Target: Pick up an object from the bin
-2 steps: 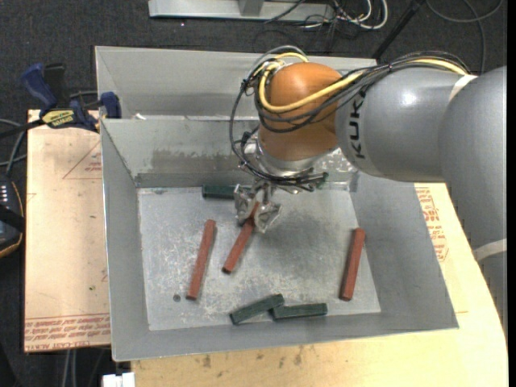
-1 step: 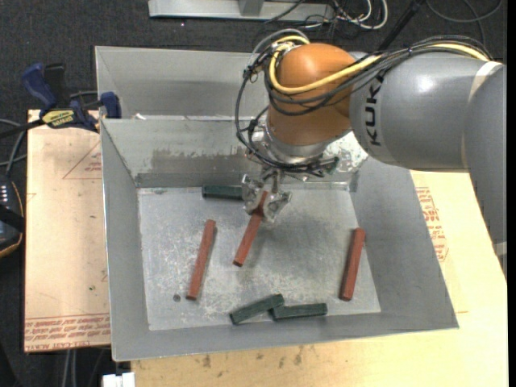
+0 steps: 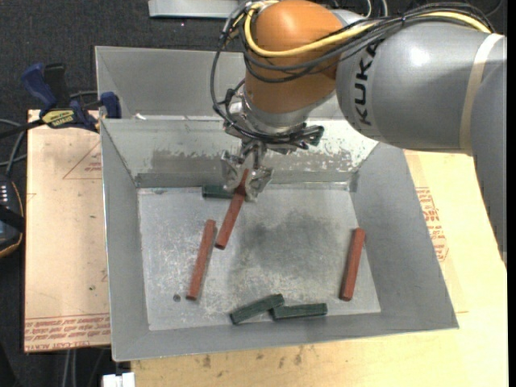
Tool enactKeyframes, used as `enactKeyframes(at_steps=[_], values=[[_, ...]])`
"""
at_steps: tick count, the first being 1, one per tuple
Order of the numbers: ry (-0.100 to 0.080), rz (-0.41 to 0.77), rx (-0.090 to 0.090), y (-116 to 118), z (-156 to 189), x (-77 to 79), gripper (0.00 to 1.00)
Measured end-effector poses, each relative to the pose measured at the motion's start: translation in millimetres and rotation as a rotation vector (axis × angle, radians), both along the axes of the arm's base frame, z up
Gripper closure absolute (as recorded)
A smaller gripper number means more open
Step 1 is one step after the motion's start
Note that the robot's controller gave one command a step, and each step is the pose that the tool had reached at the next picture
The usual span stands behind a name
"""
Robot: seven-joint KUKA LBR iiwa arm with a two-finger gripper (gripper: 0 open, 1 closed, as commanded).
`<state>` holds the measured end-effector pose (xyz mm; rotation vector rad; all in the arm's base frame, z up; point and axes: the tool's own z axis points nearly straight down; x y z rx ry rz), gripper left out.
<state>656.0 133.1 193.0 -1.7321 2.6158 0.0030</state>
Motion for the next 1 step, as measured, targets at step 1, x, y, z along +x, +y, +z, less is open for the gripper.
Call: enactKeyframes(at_steps=[1], values=[[0.0,0.0,0.0,-0.2,-0.1,0.0,1.0]])
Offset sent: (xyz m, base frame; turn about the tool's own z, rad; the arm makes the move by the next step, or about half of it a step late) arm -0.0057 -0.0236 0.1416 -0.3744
